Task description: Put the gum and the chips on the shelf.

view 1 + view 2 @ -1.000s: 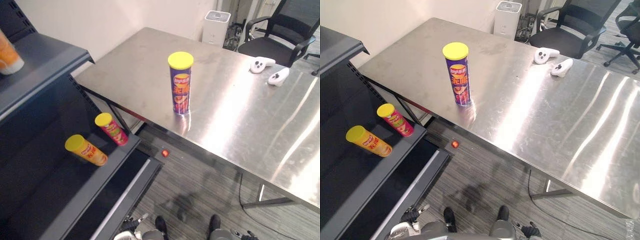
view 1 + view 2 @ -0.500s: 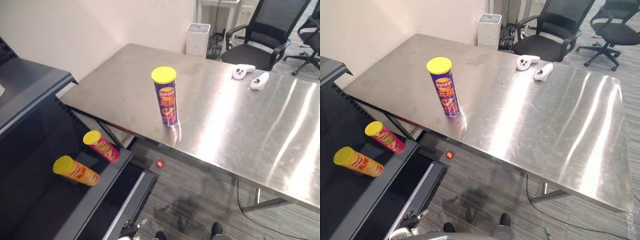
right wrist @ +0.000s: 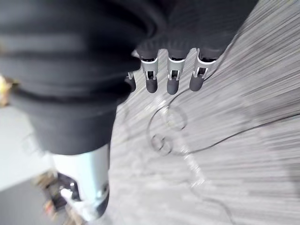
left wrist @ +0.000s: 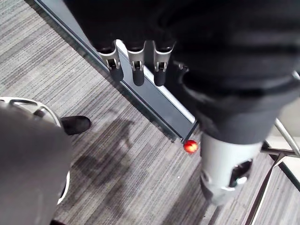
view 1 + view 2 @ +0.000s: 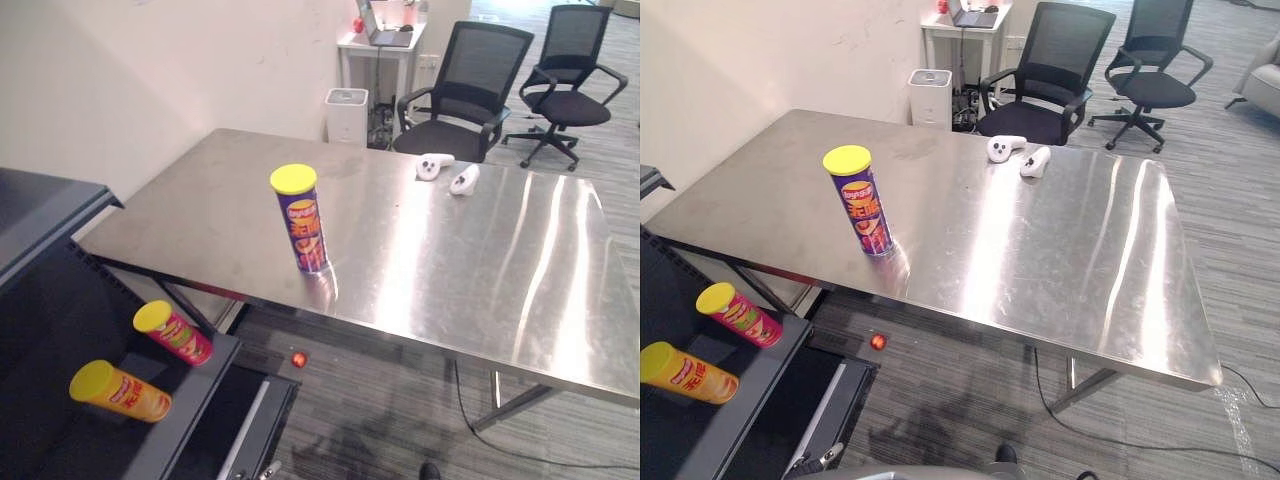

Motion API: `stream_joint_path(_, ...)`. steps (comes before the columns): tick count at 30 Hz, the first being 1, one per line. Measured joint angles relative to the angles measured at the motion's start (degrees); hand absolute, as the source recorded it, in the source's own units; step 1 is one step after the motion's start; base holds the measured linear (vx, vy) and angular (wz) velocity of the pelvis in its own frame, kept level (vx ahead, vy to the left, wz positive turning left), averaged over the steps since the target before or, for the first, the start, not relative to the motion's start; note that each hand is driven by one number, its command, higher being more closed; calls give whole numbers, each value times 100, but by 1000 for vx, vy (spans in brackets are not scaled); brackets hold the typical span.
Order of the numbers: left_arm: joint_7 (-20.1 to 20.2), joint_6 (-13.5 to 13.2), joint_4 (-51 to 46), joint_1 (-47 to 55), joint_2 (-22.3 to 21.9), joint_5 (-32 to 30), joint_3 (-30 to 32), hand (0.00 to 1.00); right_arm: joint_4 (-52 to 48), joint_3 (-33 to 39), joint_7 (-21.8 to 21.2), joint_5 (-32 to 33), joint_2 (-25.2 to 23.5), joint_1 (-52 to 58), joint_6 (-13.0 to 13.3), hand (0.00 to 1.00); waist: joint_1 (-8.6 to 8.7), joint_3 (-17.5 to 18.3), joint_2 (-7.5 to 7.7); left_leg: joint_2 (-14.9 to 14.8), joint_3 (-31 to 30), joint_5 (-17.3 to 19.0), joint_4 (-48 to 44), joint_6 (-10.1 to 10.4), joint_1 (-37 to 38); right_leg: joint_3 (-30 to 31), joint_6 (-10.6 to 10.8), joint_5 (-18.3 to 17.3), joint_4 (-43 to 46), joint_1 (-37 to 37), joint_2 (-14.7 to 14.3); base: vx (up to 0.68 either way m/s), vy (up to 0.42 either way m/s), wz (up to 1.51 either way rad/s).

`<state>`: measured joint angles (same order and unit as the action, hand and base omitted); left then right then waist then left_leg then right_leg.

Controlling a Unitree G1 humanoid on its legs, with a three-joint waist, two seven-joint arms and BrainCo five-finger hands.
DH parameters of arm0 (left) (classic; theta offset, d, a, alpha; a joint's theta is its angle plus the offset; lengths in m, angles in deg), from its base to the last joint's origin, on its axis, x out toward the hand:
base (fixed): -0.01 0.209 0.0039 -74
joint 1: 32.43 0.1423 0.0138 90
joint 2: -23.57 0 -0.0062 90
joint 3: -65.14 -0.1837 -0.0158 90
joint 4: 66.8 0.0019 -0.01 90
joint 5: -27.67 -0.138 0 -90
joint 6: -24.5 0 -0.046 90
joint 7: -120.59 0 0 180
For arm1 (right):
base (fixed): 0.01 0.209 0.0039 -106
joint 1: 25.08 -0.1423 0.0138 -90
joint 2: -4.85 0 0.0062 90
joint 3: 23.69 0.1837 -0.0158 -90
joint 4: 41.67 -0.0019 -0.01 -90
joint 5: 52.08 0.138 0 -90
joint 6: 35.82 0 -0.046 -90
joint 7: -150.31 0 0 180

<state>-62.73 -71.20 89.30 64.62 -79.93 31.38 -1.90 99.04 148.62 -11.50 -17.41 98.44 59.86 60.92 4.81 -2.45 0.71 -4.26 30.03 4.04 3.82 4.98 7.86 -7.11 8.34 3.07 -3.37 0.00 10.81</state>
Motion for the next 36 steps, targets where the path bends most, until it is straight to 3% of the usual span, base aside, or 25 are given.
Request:
stream_joint_path(3, -29, 8, -4, -1, -7, 1, -18, 0, -2028, -1093, 529, -950, 14, 23, 326, 0, -11, 82, 41, -5, 110, 37, 1, 6, 52, 95, 0, -1, 37, -42, -14, -38, -25, -19)
stream_joint_path(5, -28, 6, -14, -4, 3, 2, -27, 0, -2206, -1214, 764, -1411, 43, -123, 452, 0, -12, 171, 94, -4, 120, 38, 3, 7, 38, 101, 0, -1, 45, -80, -15, -38, -30, -3)
stream_joint_path(8, -28, 0, -15, -6, 32, -3, -133, 0, -2244, -1366, 1039, -1926, 43, -287, 402, 0, -21, 223, 185, 23, 97, 49, 3, 6, 28, 84, 0, -1, 58, -78, 13, -29, -25, 2)
stream_joint_path(13, -30, 9, -3, 16, 43, -71, -299, 0, -2845, -1683, 1171, -2736, 111, -299, 307, 0, -31, 258, 141, 78, 33, 97, -10, -47, -30, 0, 1, -1, 129, -90, 92, -10, -1, 6)
stream_joint_path(15, -26, 9, -32, 4, 27, -197, -310, 0, -3283, -1897, 1085, -3000, 169, -294, 271, 0, -24, 258, 141, 96, -61, 93, -3, -58, -59, -52, 1, -1, 125, -128, 133, -23, -19, 12)
stream_joint_path(20, 46, 6, -176, 36, 34, -277, -488, 0, -4242, -3116, 291, -3473, 403, -258, 365, 0, -61, 240, 153, 137, -241, 81, -42, -72, -84, -234, 1, -1, 134, -95, 158, -16, -24, 9)
stream_joint_path(29, 182, -43, -345, -6, 8, -274, -746, 0, -4867, -5033, -939, -3444, 399, -147, 413, 0, -292, 119, 110, 141, -573, 12, -100, -128, -302, -590, 2, -3, 75, -64, 211, -27, -44, 18)
stream_joint_path(36, 202, -130, -468, -34, 9, -273, -807, 0, -5069, -5985, -1385, -3186, 382, -150, 570, 0, -372, -35, 117, 134, -815, -25, -99, -143, -390, -841, 2, -3, 29, 30, 210, -6, -47, 19)
